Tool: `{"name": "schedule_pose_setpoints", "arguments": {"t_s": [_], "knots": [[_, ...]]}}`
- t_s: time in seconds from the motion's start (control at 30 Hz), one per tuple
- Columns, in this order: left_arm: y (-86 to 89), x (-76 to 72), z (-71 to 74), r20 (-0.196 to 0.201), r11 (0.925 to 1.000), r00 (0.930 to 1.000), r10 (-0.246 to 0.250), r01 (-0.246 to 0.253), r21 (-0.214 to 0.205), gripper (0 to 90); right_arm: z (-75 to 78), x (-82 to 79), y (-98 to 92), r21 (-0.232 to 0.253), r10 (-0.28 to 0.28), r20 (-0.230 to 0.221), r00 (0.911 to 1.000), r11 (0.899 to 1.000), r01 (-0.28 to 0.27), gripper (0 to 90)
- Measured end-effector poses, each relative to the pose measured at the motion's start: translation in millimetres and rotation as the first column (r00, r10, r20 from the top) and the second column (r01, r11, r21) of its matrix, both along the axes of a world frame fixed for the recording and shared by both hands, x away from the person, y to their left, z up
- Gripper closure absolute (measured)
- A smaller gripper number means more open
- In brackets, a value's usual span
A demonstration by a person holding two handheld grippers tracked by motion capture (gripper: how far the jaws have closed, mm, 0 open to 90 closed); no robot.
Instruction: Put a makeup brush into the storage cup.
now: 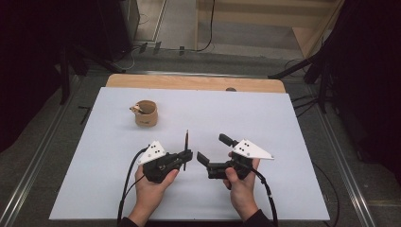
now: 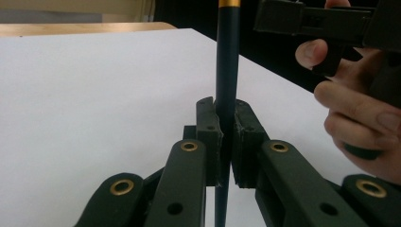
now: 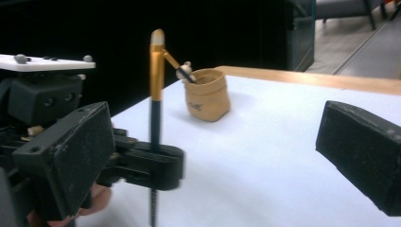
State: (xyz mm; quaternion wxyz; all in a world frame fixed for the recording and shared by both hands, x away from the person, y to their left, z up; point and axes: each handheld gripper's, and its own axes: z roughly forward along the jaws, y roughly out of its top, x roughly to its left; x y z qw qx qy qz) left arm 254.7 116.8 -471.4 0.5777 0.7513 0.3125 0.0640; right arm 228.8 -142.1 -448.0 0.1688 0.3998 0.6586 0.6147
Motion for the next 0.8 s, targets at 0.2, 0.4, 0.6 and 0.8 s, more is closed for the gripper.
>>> {"name": "schedule_pose_setpoints", "arguments": {"t_s": [0.2, 0.4, 0.6, 0.8], "knots": [[7.1, 2.7, 1.6, 0.007, 0.9996, 0.9997, 0.024, -0.024, -0.012, 84.5, -0.1, 1.4, -13.9, -0.039, -0.046, 0.025, 0.9986, 0.998, 0.047, 0.0], [12.1, 3.9, 3.7, 0.013, 0.9988, 0.999, 0.043, -0.043, -0.024, 84.5, -4.9, 1.3, -29.8, -0.056, -0.063, 0.022, 0.9978, 0.996, 0.064, 0.0], [17.1, 5.1, 6.5, 0.03, 0.9976, 0.9976, 0.062, -0.061, -0.034, 84.5, -10.2, -0.2, -46.3, -0.073, -0.08, 0.036, 0.9961, 0.994, 0.083, 2.4], [21.5, 7.1, 6.1, 0.03, 0.9967, 0.9968, 0.074, -0.073, -0.036, 84.5, -12.4, -1.0, -64.7, -0.099, -0.122, 0.034, 0.992, 0.987, 0.124, 5.5]]}}
